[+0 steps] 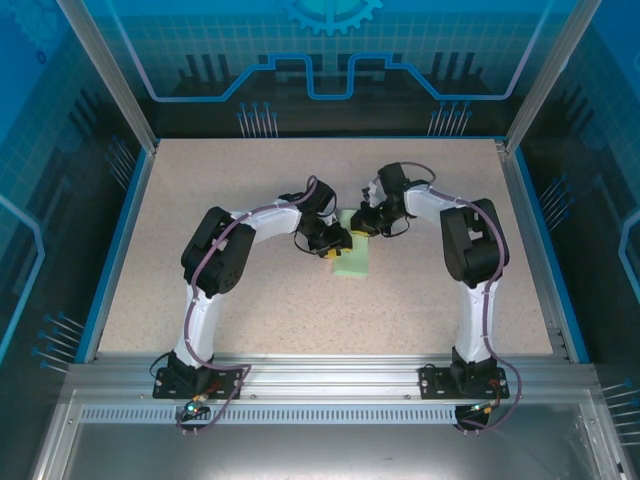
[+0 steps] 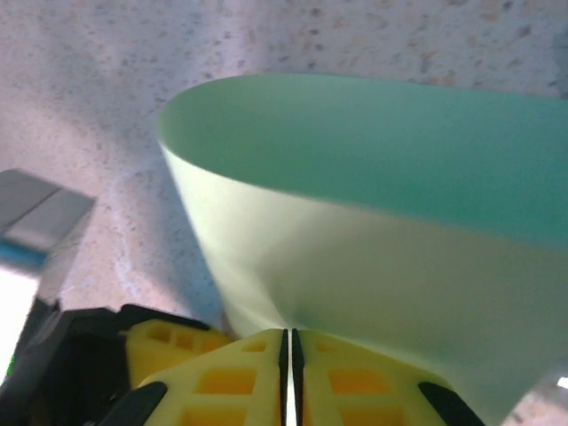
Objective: Fold a paper plane with a square sheet of paper (fold left side to right side)
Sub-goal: Hold the square sheet of paper at the center of the table.
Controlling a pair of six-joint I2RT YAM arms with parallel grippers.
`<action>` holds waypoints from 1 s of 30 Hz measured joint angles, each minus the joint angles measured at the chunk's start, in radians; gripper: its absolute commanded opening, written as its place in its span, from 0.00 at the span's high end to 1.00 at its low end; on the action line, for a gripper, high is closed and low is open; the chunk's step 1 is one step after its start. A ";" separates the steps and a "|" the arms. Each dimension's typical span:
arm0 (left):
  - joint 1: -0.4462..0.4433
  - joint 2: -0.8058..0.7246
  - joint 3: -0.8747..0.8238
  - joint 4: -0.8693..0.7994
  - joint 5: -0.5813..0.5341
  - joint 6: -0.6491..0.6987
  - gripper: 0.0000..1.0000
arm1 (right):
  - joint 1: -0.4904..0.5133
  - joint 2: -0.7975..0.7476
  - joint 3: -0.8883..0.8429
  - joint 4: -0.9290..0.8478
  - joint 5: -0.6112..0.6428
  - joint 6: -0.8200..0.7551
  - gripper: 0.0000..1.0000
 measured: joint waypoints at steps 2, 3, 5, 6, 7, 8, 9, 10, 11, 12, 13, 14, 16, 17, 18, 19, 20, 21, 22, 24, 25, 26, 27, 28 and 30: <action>0.000 0.000 0.000 0.000 0.000 0.000 0.61 | 0.000 0.017 0.010 -0.003 0.001 -0.007 0.88; 0.000 0.000 0.000 0.000 0.000 0.000 0.61 | 0.000 0.023 0.016 -0.007 0.003 -0.008 0.88; 0.000 0.000 0.000 0.000 0.000 0.000 0.61 | 0.000 0.029 0.026 -0.011 0.003 -0.011 0.88; 0.000 0.000 -0.001 0.000 0.000 0.000 0.61 | 0.000 0.032 0.031 -0.011 0.003 -0.014 0.88; 0.000 0.000 -0.001 0.001 0.000 0.000 0.61 | 0.000 0.035 0.037 -0.013 0.003 -0.015 0.88; 0.000 0.000 -0.001 0.001 0.000 0.000 0.61 | 0.000 0.039 0.042 -0.012 0.003 -0.016 0.88; 0.000 0.000 -0.001 0.001 0.000 0.000 0.60 | 0.000 0.042 0.048 -0.013 0.003 -0.018 0.88; 0.000 0.000 -0.002 0.002 0.000 0.000 0.60 | 0.000 0.046 0.051 -0.014 0.003 -0.019 0.88; 0.000 -0.001 -0.003 0.003 0.000 0.000 0.60 | 0.000 0.051 0.055 -0.013 0.003 -0.019 0.88; 0.000 -0.002 -0.006 0.006 0.000 0.000 0.59 | 0.000 0.056 0.058 -0.014 0.003 -0.019 0.88; 0.000 -0.003 -0.006 0.008 0.000 0.000 0.59 | 0.000 0.061 0.060 -0.014 0.005 -0.020 0.88; 0.000 -0.003 -0.006 0.010 0.001 0.000 0.58 | 0.000 0.068 0.062 -0.016 0.008 -0.023 0.88; 0.000 -0.004 -0.006 0.011 0.002 0.000 0.56 | 0.000 0.080 0.068 -0.020 0.011 -0.026 0.88; 0.000 -0.004 -0.007 0.012 0.003 0.000 0.56 | -0.001 0.082 0.071 -0.022 0.010 -0.026 0.88; 0.000 -0.004 -0.007 0.013 0.005 0.000 0.56 | 0.000 0.082 0.073 -0.025 0.011 -0.027 0.88; 0.000 -0.005 -0.007 0.014 0.005 -0.001 0.55 | 0.000 0.082 0.074 -0.026 0.012 -0.029 0.88; 0.000 -0.005 -0.007 0.014 0.007 -0.001 0.55 | 0.000 0.082 0.074 -0.027 0.013 -0.030 0.88; 0.000 -0.006 -0.007 0.015 0.008 -0.002 0.54 | 0.000 0.084 0.076 -0.030 0.013 -0.031 0.88; 0.000 -0.006 -0.008 0.016 0.008 -0.003 0.54 | 0.000 0.087 0.082 -0.035 0.014 -0.031 0.88; -0.001 -0.008 -0.012 0.022 0.012 -0.003 0.53 | 0.000 0.092 0.090 -0.045 0.014 -0.034 0.88; -0.001 -0.009 -0.012 0.023 0.013 -0.003 0.52 | 0.000 0.093 0.093 -0.049 0.014 -0.034 0.88; -0.002 -0.010 -0.013 0.024 0.014 -0.003 0.52 | 0.000 0.096 0.097 -0.053 0.014 -0.034 0.88; -0.002 -0.011 -0.014 0.027 0.015 -0.003 0.51 | 0.000 0.098 0.100 -0.057 0.014 -0.034 0.88; -0.002 -0.012 -0.016 0.030 0.015 -0.003 0.51 | 0.000 0.099 0.101 -0.059 0.013 -0.034 0.88; -0.004 -0.015 -0.020 0.035 0.015 -0.002 0.51 | 0.000 0.101 0.105 -0.063 0.014 -0.034 0.88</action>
